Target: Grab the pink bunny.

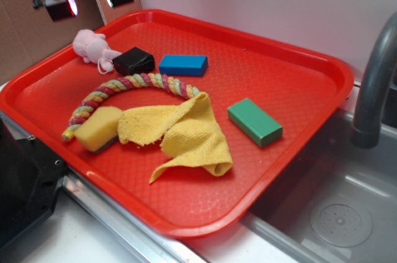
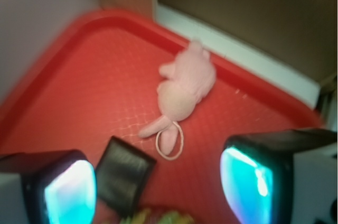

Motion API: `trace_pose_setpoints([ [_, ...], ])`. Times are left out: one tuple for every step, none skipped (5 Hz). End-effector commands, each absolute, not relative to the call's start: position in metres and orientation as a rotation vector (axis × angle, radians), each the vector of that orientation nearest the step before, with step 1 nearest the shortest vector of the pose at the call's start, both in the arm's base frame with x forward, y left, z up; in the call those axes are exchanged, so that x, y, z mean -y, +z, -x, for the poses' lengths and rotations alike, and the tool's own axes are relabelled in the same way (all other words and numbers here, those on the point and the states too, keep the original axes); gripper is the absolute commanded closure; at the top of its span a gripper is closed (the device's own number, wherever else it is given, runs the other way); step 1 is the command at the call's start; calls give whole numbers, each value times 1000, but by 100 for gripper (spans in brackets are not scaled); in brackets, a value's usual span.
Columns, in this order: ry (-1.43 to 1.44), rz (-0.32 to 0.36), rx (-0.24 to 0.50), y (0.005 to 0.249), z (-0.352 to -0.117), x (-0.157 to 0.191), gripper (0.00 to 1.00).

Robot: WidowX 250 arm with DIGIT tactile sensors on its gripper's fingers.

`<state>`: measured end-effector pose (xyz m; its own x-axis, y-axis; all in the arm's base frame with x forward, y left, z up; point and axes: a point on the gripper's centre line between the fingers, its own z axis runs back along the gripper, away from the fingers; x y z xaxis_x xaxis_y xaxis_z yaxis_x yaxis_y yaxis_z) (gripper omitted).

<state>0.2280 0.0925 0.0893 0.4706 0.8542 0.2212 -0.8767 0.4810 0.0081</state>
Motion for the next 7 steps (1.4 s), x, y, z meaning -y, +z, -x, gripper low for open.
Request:
trace_pose_setpoints([
  [1107,-91,123,51,-235,-121,0],
  [1081,-93,78,31,-241,-125,0],
  [1052,-96,43,14,-244,-130,0],
  [1057,-104,1,5,-242,-140,0],
  [1033,-122,-7,12,-236,-144,100],
  [966,-83,33,36,-230,-137,100],
  [792,-24,62,80,-223,-117,100],
])
